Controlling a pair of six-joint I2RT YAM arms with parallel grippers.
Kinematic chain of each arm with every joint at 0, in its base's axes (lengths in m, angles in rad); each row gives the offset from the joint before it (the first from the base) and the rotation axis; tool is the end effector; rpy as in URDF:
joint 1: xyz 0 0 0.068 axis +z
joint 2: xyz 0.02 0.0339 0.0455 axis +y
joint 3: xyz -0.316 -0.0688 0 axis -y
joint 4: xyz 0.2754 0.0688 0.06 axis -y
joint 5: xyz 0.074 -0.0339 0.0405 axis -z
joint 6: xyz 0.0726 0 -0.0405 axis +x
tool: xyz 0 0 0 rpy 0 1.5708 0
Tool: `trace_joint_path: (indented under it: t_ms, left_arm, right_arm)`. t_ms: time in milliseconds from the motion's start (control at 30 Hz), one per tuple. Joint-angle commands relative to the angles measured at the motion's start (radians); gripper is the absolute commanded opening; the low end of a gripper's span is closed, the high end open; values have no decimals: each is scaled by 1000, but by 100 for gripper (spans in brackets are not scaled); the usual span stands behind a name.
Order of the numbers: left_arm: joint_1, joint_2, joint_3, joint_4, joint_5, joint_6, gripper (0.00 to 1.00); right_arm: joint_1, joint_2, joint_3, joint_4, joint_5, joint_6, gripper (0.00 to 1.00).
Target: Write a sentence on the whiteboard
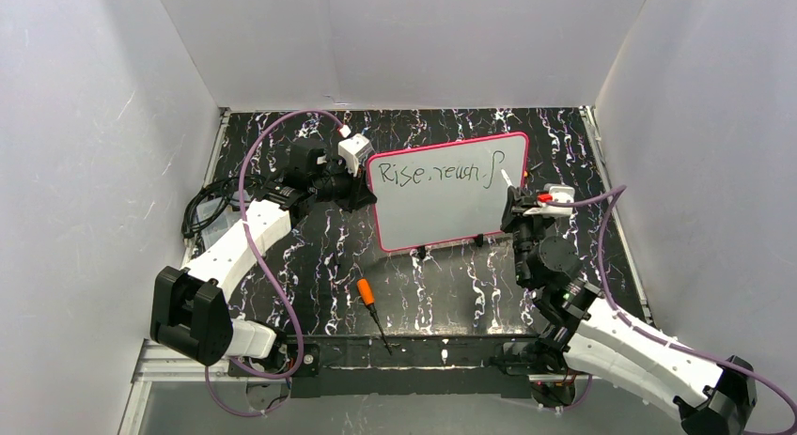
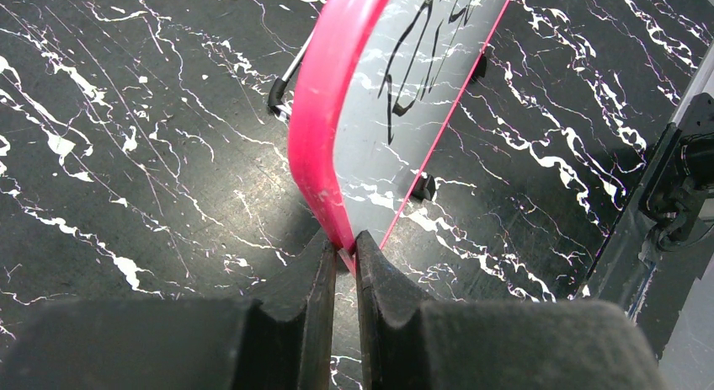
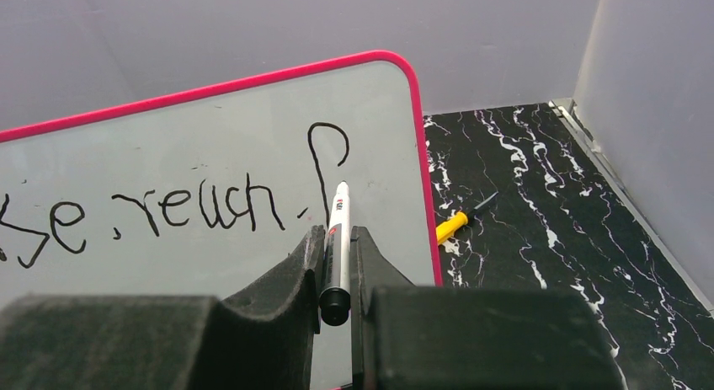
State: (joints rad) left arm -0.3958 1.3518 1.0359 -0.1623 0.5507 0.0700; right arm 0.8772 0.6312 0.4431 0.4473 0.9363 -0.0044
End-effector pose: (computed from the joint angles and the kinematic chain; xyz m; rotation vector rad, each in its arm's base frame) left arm 0.3105 -0.1709 0.3309 0.8070 1.8928 -0.7653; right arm 0.1471 0.0855 0.3374 0.1989 1.4051 0.1081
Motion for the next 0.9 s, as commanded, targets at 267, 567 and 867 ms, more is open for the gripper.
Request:
trace_joint_path:
  t_ms: [267, 567, 867]
  left_arm:
    - [-6, -14, 3, -19, 3, 15, 0]
    - [-5, -14, 3, -18, 1, 15, 0]
    - [-5, -17, 3, -19, 0, 14, 0]
  right_arm:
    - [-4, 49, 9, 91, -19, -26, 1]
    - [-4, 79, 19, 63, -56, -2, 1]
    - [-4, 76, 22, 15, -111, 50, 1]
